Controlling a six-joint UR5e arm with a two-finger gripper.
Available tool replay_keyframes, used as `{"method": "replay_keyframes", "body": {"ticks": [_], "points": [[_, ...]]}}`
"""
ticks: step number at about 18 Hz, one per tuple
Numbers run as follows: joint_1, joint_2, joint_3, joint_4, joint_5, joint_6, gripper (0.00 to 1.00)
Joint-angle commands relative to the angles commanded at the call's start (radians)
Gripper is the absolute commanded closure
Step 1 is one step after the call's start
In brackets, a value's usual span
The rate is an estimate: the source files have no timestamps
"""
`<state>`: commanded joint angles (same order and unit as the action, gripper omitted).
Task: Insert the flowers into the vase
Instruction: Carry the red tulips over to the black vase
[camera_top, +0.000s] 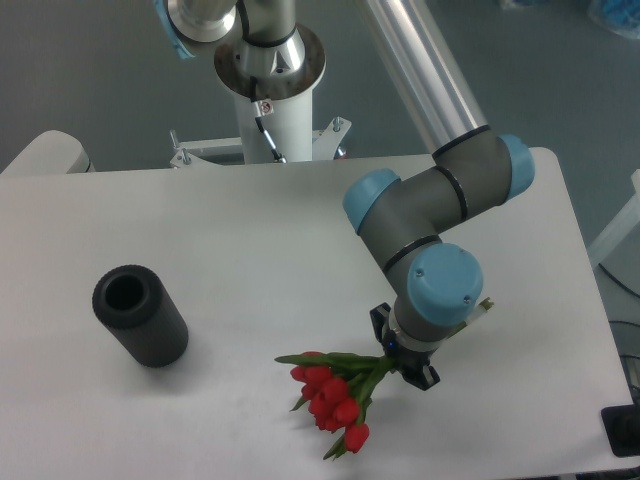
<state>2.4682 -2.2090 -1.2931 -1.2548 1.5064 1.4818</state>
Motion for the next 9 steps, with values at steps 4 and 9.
{"method": "replay_keyframes", "body": {"ticks": [4, 9], "points": [[-0.003, 0.006, -0.011, 0.000, -0.020, -0.029, 0.96], [-0.035, 0.020, -0.017, 0.002, -0.092, -0.130, 0.96]]}}
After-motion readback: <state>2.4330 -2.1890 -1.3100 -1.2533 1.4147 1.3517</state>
